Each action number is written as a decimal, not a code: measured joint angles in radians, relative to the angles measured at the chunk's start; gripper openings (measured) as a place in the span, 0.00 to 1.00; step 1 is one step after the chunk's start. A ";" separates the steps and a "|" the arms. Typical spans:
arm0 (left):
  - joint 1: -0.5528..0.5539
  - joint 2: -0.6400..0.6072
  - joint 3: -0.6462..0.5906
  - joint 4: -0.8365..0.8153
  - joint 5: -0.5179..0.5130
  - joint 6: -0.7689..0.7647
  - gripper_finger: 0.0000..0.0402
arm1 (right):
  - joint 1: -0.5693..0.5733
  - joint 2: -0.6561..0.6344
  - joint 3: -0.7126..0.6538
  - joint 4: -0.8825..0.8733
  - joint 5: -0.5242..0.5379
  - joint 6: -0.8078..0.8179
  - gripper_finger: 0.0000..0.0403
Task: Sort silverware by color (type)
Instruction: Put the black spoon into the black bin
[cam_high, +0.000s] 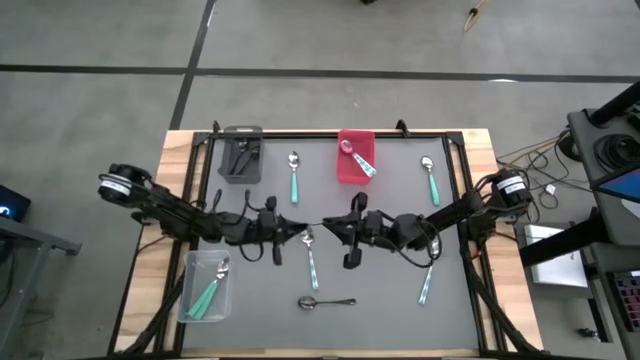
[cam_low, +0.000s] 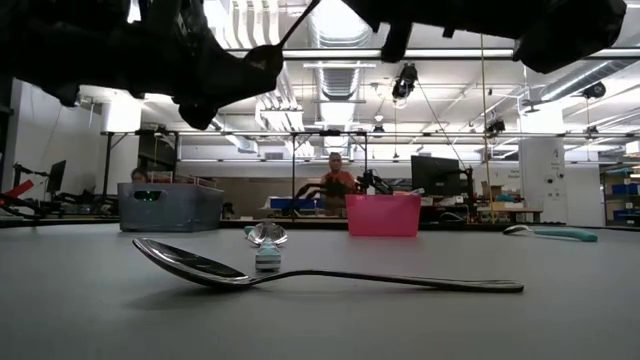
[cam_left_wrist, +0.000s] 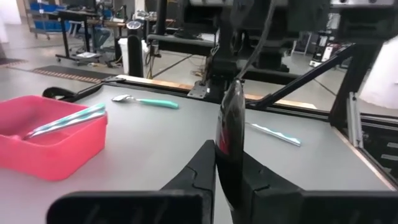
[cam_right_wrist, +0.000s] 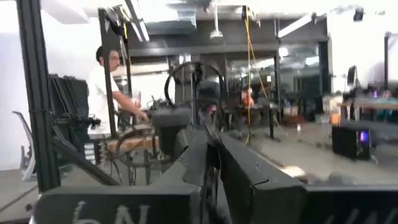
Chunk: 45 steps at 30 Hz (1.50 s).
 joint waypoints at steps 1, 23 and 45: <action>0.001 -0.009 0.001 -0.016 -0.005 -0.005 0.00 | 0.000 0.000 0.000 -0.024 0.015 0.008 0.09; -0.003 -0.371 0.307 -1.397 -0.134 -0.185 0.00 | -0.001 -0.237 0.165 -1.160 0.185 0.430 0.43; -0.005 -0.168 0.670 -1.919 -0.128 -0.169 0.00 | 0.003 0.090 0.649 -1.467 0.165 0.075 0.40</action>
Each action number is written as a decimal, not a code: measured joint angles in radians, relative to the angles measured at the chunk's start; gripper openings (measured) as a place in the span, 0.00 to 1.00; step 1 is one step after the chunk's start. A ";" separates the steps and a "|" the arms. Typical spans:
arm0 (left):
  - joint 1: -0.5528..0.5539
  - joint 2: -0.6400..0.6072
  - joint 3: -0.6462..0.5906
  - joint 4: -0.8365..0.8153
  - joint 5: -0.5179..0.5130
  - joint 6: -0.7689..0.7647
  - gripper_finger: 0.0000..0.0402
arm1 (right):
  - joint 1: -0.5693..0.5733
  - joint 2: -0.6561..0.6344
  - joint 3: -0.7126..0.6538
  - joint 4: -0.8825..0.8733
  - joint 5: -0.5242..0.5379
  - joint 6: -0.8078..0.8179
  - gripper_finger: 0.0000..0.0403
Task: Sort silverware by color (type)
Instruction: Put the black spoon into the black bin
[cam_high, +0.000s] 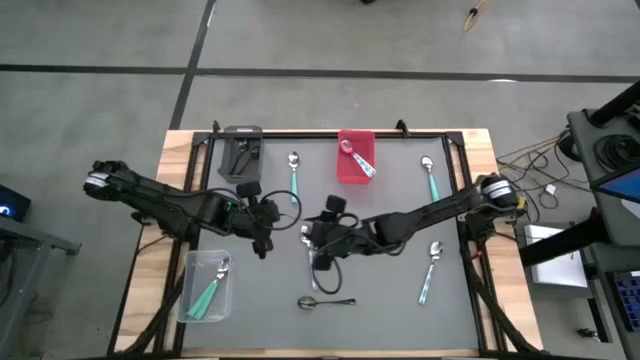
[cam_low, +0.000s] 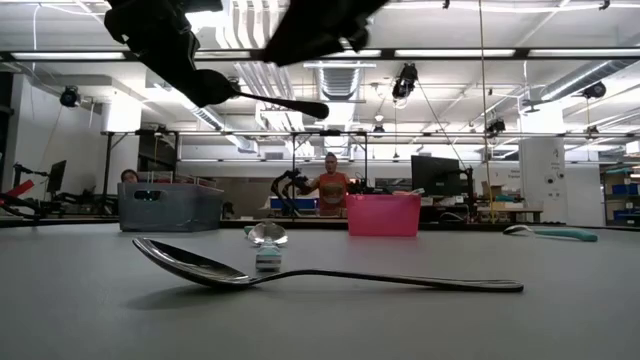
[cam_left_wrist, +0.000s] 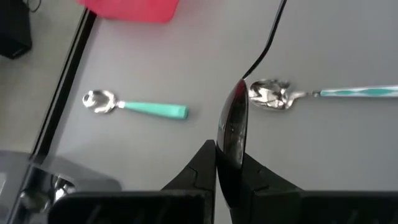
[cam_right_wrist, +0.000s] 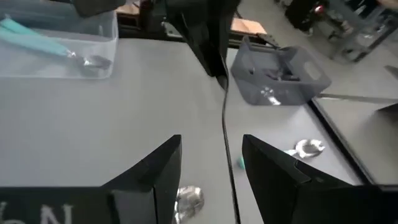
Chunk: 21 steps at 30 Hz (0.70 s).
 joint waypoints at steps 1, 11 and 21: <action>0.000 0.005 0.000 -0.002 0.001 0.000 0.00 | -0.001 0.021 0.024 0.013 0.006 -0.016 0.40; -0.005 -0.008 -0.002 0.000 -0.001 -0.002 0.00 | -0.033 0.110 0.118 -0.047 0.022 -0.054 0.39; -0.010 -0.019 -0.002 -0.003 0.004 -0.001 0.00 | -0.073 0.126 0.118 -0.084 0.022 -0.034 0.36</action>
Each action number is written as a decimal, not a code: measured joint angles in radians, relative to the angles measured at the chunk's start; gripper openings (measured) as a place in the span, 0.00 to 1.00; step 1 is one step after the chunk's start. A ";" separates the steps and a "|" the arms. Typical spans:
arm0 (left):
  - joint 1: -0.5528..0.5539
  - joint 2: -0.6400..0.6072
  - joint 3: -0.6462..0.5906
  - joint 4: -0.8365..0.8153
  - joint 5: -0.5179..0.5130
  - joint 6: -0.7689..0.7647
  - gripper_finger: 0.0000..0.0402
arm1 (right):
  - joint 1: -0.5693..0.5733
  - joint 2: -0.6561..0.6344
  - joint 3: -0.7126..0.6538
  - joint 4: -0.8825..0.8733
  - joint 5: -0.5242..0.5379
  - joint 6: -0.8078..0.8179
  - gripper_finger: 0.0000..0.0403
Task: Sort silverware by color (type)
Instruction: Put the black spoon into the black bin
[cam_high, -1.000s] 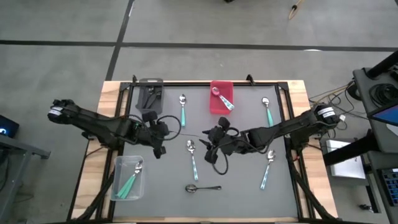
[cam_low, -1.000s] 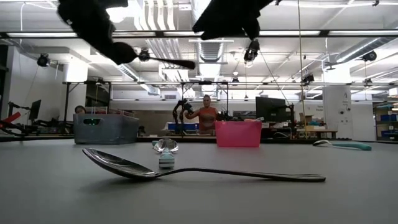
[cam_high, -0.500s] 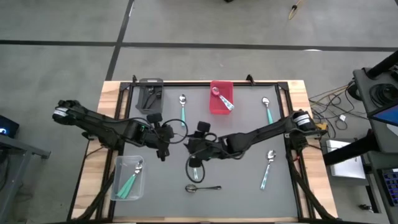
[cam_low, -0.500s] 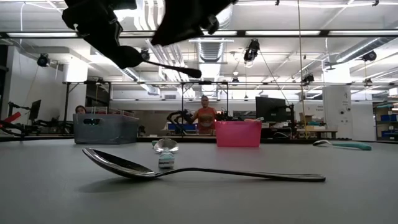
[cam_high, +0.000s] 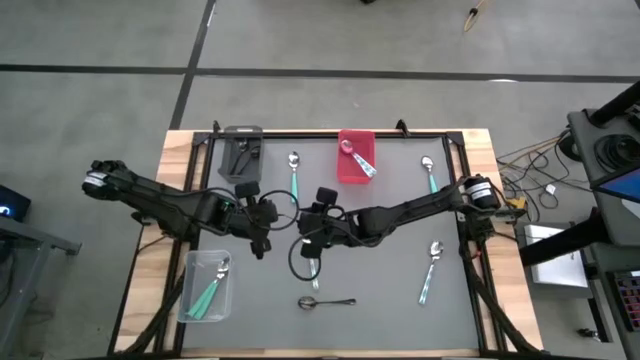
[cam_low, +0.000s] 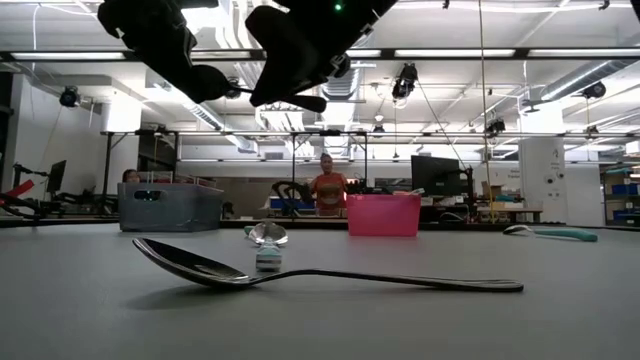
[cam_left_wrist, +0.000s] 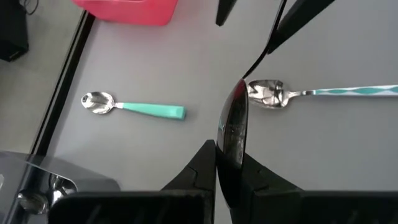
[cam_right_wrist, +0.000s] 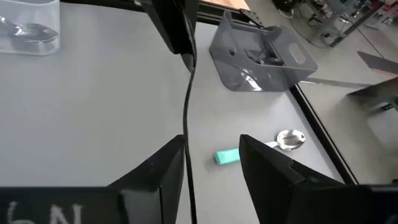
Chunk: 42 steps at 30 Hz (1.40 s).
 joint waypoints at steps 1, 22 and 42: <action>0.000 0.000 0.000 0.000 0.000 0.000 0.00 | 0.000 0.000 0.000 -0.001 0.000 0.000 0.35; -0.002 0.000 0.000 0.066 0.036 0.012 0.00 | -0.019 0.000 -0.002 -0.004 -0.052 -0.028 0.03; -0.003 -0.040 0.000 0.077 0.043 0.054 0.26 | -0.027 -0.010 -0.096 0.060 -0.075 -0.025 0.02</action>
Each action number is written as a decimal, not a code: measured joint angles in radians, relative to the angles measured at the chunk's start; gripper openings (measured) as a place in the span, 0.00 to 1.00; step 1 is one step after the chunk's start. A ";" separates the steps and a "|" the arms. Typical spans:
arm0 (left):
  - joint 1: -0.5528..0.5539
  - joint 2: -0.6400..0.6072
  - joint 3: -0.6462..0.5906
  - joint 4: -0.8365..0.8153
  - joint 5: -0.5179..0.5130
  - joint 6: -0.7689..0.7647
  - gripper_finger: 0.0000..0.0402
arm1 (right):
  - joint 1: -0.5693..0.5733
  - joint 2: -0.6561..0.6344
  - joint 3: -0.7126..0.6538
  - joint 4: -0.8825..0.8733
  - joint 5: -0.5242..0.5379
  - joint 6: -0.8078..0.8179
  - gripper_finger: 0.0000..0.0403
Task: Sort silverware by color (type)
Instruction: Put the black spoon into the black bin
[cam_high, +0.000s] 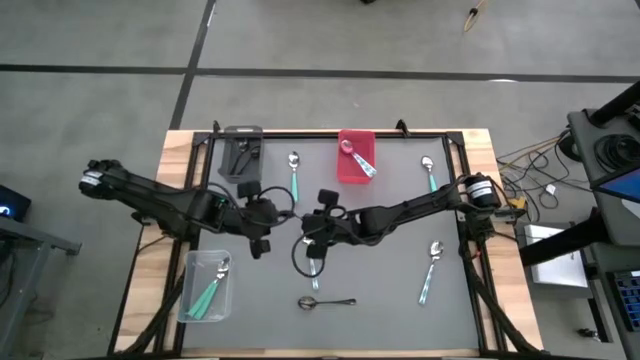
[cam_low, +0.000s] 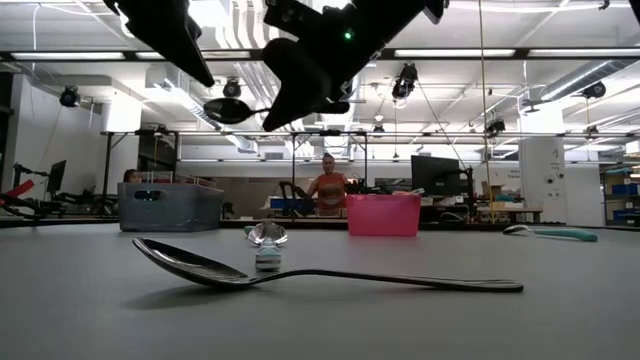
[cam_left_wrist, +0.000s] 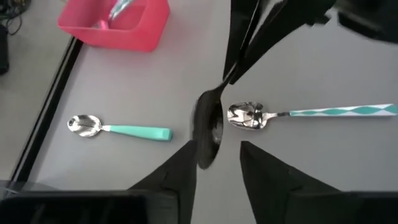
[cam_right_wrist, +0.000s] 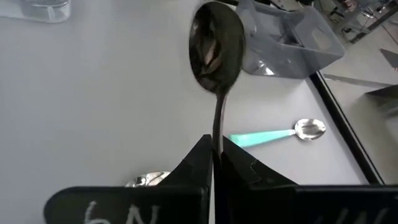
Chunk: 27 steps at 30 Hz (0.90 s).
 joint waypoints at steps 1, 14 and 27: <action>0.000 -0.011 0.000 0.000 -0.003 0.004 0.28 | -0.001 -0.003 -0.012 0.015 -0.001 0.000 0.02; -0.027 -0.191 -0.003 0.013 -0.181 0.020 0.34 | -0.011 -0.124 -0.294 0.529 -0.004 -0.014 0.02; -0.211 -0.311 -0.233 0.564 -0.371 0.206 0.34 | -0.011 -0.121 -0.527 1.241 -0.125 -0.032 0.02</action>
